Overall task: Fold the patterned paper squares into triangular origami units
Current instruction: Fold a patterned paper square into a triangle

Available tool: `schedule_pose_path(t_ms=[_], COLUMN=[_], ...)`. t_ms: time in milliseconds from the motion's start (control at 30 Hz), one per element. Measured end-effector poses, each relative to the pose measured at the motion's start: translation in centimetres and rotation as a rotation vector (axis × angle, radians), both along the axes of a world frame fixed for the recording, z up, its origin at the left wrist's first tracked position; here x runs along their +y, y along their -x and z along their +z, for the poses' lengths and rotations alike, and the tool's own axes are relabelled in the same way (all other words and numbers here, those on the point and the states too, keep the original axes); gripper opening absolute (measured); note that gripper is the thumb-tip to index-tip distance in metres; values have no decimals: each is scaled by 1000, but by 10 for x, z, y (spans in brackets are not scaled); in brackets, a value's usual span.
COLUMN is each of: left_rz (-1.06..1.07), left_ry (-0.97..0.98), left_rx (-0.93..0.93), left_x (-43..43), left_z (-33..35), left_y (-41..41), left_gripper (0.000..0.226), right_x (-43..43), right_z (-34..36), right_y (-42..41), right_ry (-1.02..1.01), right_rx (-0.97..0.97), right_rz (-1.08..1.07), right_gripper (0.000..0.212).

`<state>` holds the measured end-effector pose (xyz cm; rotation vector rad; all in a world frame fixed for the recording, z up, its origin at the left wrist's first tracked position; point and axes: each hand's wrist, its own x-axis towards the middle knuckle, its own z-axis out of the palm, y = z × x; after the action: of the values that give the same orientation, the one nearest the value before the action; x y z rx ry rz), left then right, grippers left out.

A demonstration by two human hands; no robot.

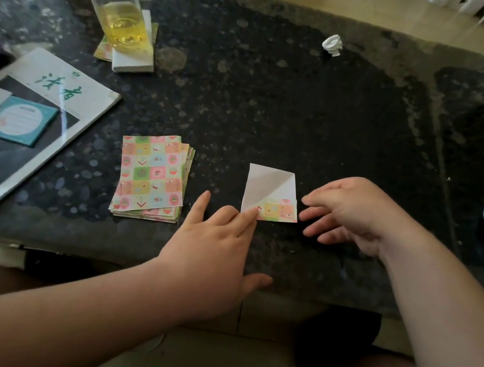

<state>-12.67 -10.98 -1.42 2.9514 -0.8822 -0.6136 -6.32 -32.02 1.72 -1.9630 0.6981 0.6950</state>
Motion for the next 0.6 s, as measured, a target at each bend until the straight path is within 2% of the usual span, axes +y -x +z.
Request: schedule_pose_path(t_ms=[100,233,367,433,500,600], left_rz=[26,130,203,317,544,933], left_ry=[25,78,103,243,467,867], left_rx=[21,21,-10,28,110,443], left_x=[2,9,22,24,22,15], left_z=[2,5,10,12,14,13], left_y=[-1,3,4,-3,-15,-34], left_gripper=[91,85,75,61,43,35], right_x=[16,28,23,21,21,25], right_z=[-7,-22,-20,-15,-6,6], right_y=[6,8,8,9,10,14], right_ry=[-51,-38,-90,-170,-284,-425], right_rx=[29,14,23,16,-4,-41], right_rz=[20,-10,-31,-35,-49,-68], right_gripper=[26,15,16,16,17,19])
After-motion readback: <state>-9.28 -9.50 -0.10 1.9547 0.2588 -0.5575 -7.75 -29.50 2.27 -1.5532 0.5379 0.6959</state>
